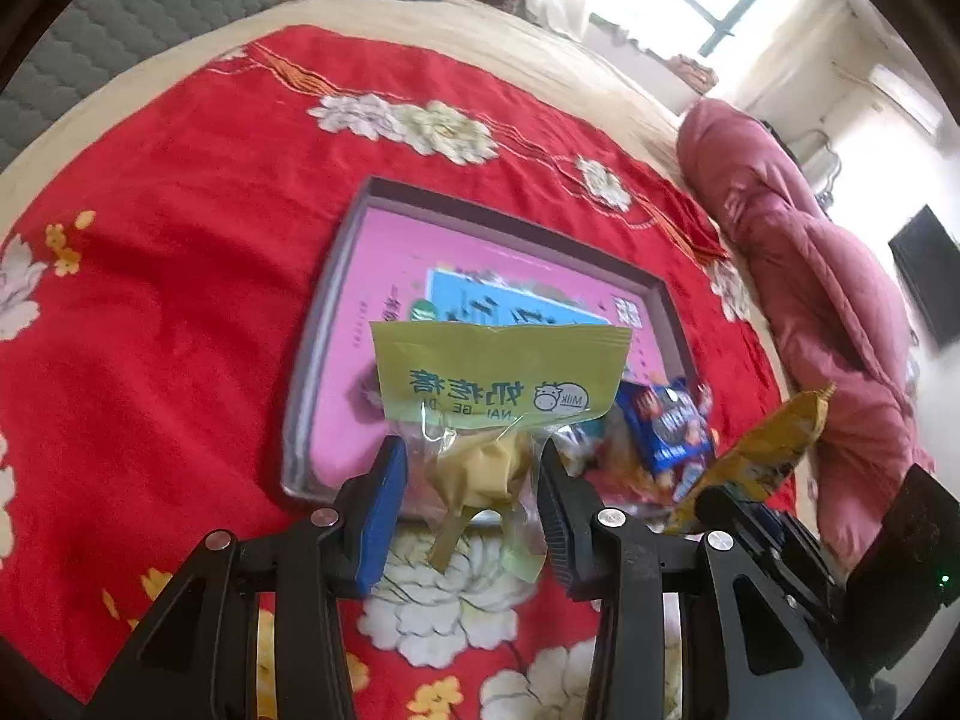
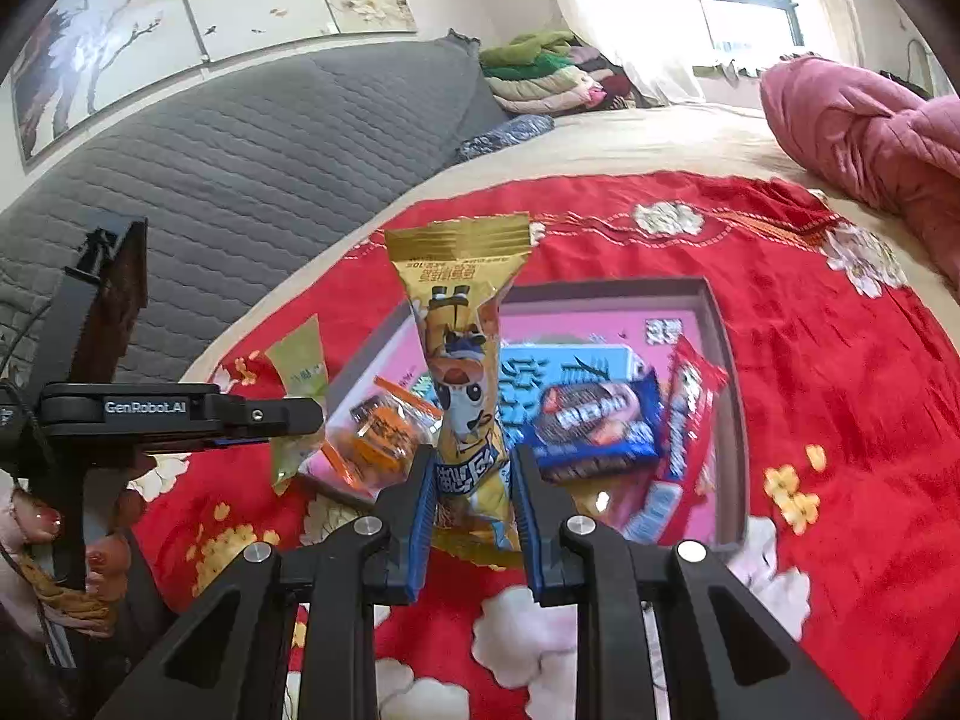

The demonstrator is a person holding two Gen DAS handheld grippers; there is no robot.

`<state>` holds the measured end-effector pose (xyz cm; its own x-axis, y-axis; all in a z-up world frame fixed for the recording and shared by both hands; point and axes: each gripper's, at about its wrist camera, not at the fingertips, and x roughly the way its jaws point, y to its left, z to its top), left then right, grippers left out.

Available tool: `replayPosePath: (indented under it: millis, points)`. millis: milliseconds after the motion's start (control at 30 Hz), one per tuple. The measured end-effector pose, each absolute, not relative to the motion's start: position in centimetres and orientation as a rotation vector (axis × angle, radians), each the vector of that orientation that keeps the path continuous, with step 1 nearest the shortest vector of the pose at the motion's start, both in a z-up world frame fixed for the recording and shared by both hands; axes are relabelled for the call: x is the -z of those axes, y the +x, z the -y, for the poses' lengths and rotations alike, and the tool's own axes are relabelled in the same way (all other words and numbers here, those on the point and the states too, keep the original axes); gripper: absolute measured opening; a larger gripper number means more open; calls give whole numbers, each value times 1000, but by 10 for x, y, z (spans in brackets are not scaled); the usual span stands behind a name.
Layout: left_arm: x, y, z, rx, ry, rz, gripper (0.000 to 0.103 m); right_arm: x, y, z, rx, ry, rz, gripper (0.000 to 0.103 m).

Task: Organize snacks
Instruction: 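Carry the yellow stick snack into the tray with the right tool while the left tool carries the green-labelled bag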

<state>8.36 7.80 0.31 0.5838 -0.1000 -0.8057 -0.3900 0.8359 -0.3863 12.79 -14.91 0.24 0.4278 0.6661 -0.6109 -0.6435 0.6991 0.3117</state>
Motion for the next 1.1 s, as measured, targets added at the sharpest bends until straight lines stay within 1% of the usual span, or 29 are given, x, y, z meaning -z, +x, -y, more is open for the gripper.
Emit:
replayPosePath:
  millis: [300, 533, 1100]
  points:
    - [3, 90, -98, -257, -540, -931, 44, -1, 142, 130, -805, 23, -776, 25]
    - [11, 94, -96, -290, -479, -948, 44, 8, 150, 118, -801, -4, -802, 25]
    - [19, 99, -93, -297, -450, -968, 44, 27, 152, 103, -795, -79, -837, 25]
